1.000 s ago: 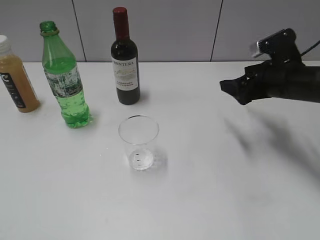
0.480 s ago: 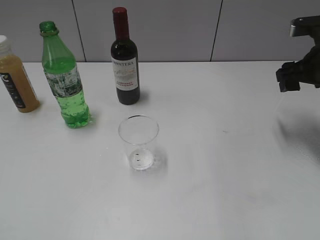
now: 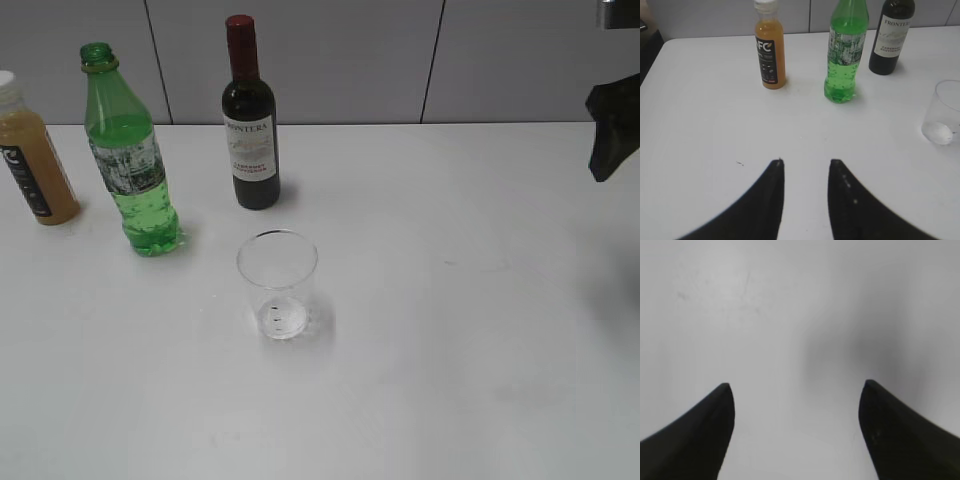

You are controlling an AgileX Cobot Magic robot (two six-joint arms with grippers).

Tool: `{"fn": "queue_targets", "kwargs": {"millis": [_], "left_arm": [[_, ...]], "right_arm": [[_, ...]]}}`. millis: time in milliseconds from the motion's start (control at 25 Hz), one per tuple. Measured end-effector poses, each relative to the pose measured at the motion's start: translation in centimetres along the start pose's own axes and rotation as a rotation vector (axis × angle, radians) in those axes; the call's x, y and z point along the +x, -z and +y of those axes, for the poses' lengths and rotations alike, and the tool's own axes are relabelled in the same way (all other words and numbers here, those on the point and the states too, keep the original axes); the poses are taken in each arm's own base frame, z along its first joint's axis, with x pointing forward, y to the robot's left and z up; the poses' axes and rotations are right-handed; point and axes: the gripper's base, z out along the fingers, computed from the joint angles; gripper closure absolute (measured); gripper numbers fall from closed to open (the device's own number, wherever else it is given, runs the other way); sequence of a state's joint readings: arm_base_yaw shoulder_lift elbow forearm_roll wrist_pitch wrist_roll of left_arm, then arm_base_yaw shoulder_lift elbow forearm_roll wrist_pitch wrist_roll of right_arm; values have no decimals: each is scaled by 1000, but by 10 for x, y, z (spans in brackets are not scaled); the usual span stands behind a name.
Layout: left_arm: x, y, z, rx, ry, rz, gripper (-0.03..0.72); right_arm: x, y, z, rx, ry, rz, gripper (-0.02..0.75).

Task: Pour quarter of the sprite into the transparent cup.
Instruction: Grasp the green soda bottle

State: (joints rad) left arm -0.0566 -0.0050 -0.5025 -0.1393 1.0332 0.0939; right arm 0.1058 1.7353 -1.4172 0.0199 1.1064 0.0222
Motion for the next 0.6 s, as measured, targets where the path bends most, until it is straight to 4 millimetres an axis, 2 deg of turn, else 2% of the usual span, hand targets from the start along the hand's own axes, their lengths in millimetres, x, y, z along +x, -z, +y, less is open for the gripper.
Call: {"fn": "queue_targets", "kwargs": {"millis": [160, 280, 400, 600], "left_arm": [[0, 0, 0, 0, 0, 0, 451], [0, 0, 0, 0, 0, 0, 451], [0, 0, 0, 0, 0, 0, 451], [0, 0, 0, 0, 0, 0, 451]], "right_arm": [[14, 16, -5, 5, -6, 35, 143], [33, 33, -5, 6, -6, 12, 143], [60, 46, -6, 10, -4, -3, 143], [112, 53, -6, 10, -3, -53, 143]]}}
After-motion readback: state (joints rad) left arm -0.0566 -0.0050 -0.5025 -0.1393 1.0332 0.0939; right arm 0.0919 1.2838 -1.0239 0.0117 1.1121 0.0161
